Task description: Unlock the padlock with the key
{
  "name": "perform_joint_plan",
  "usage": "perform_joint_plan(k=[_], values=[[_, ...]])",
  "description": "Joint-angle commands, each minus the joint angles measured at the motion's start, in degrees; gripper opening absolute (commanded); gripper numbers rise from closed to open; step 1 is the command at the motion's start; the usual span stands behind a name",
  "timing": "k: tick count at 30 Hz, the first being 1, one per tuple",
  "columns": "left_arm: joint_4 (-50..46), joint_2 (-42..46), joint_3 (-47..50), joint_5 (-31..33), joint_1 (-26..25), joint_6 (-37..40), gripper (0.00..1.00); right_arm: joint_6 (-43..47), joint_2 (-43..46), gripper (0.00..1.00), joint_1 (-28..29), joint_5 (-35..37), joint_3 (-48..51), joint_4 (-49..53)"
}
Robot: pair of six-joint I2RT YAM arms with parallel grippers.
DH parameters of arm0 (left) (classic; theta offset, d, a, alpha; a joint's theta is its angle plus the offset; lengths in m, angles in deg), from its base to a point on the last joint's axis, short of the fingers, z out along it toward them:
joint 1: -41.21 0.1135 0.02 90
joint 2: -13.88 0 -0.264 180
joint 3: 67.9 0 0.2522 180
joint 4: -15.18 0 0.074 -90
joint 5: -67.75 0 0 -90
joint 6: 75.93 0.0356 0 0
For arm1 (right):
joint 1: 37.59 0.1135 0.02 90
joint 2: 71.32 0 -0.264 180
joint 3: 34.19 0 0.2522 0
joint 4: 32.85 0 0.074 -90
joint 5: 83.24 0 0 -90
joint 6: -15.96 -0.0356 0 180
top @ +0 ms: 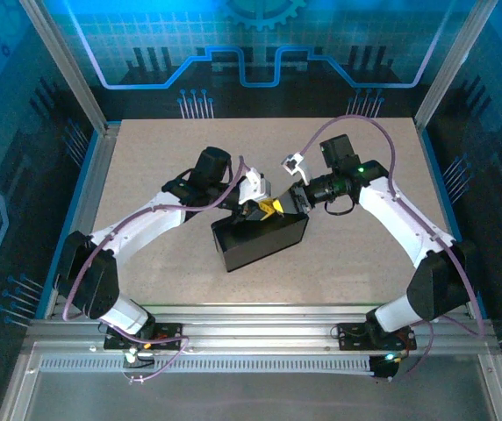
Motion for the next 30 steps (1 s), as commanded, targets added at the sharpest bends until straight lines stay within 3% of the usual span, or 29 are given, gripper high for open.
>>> perform_joint_plan(k=[1,5,7,11,15,19,23,28,30], values=[[1.34,0.0,-2.76,-4.01,0.39,-0.03,0.0,-0.33,-0.79,0.13,0.89,-2.14,-1.47,0.14],[3.21,-0.26,-2.62,-3.4,0.51,-1.64,0.02,-2.08,-0.73,0.05,0.89,-2.17,-1.47,0.27],[4.48,-0.51,-2.43,-2.28,0.65,-2.74,0.18,-2.4,-0.57,0.05,0.57,-1.97,-1.35,0.84],[6.1,-0.87,-2.44,-1.14,1.84,-4.89,0.18,-4.63,-0.46,0.0,-1.09,-1.48,-0.28,0.05],[7.21,-0.8,-2.55,-1.3,2.08,-5.83,0.18,-7.58,-0.97,0.0,-1.94,-1.92,-0.19,-0.2],[8.62,-0.53,-2.65,-1.97,2.64,-8.44,0.34,-10.36,-0.17,0.0,-1.83,-2.25,0.48,-2.01],[11.09,0.25,-1.89,-2.97,3.49,-11.27,0.42,-10.78,-0.21,0.0,-2.26,-0.67,0.98,-1.51],[11.45,1.01,-1.58,-2.05,4.46,-13.41,0.45,-10.32,-0.57,0.0,-3.15,-0.18,1.04,-0.77],[11.42,1.23,-1.16,0.12,4.73,-14.65,0.46,-9.53,-1.17,0.07,-3.32,0.68,0.66,0.46]])
